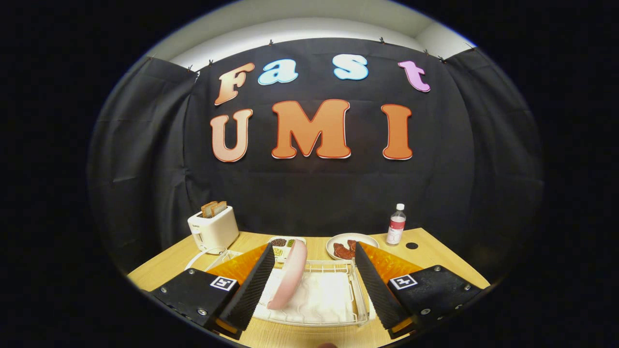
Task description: Take the plate from the dish rack, then take the spoon from the basket and place it into the plate.
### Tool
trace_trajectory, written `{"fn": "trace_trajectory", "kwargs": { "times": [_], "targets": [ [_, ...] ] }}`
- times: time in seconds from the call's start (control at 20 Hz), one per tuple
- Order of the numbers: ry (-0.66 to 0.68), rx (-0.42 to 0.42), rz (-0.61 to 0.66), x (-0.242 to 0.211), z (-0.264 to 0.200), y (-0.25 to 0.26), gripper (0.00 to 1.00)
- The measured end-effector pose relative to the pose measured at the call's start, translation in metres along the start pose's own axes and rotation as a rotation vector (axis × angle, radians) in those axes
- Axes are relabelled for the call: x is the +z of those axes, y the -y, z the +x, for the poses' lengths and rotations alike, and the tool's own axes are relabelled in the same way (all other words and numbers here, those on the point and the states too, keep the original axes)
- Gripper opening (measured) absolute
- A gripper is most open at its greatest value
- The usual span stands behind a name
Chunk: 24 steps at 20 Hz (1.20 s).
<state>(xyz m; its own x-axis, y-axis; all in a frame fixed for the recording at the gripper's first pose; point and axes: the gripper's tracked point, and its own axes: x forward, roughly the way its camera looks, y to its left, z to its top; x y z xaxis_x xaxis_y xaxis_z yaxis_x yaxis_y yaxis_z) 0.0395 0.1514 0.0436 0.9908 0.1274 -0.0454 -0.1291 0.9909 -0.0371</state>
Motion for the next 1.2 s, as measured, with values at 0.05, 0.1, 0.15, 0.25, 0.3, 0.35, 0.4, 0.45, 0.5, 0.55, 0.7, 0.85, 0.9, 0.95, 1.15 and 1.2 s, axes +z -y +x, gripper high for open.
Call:
{"fn": "trace_trajectory", "kwargs": {
  "times": [0.05,0.1,0.15,0.25,0.3,0.35,0.4,0.45,0.5,0.55,0.7,0.85,0.9,0.95,1.15,1.2],
  "targets": [
    [-0.020,-0.004,0.004,-0.004,0.009,-0.005,0.99],
    [-0.041,-0.005,0.010,-0.008,0.017,-0.009,0.99],
    [-0.059,-0.014,0.018,-0.012,0.026,-0.011,0.99],
    [-0.097,-0.028,0.023,-0.021,0.046,-0.016,0.99],
    [-0.118,-0.037,0.019,-0.028,0.053,-0.018,0.99],
    [-0.141,-0.045,0.013,-0.035,0.060,-0.018,0.99],
    [-0.167,-0.053,0.011,-0.042,0.066,-0.018,0.99],
    [-0.192,-0.055,0.014,-0.050,0.071,-0.020,0.99],
    [-0.223,-0.055,0.022,-0.060,0.075,-0.021,0.99],
    [-0.251,-0.050,0.034,-0.068,0.077,-0.023,0.99],
    [-0.288,-0.059,0.056,-0.078,0.084,-0.025,0.89],
    [-0.293,-0.091,0.067,-0.080,0.089,-0.023,0.64],
    [-0.293,-0.105,0.072,-0.079,0.091,-0.022,0.56],
    [-0.298,-0.126,0.074,-0.080,0.091,-0.019,0.38],
    [-0.296,-0.242,-0.008,-0.075,0.088,0.001,0.21],
    [-0.288,-0.256,-0.028,-0.070,0.089,0.002,0.19]
  ]
}}
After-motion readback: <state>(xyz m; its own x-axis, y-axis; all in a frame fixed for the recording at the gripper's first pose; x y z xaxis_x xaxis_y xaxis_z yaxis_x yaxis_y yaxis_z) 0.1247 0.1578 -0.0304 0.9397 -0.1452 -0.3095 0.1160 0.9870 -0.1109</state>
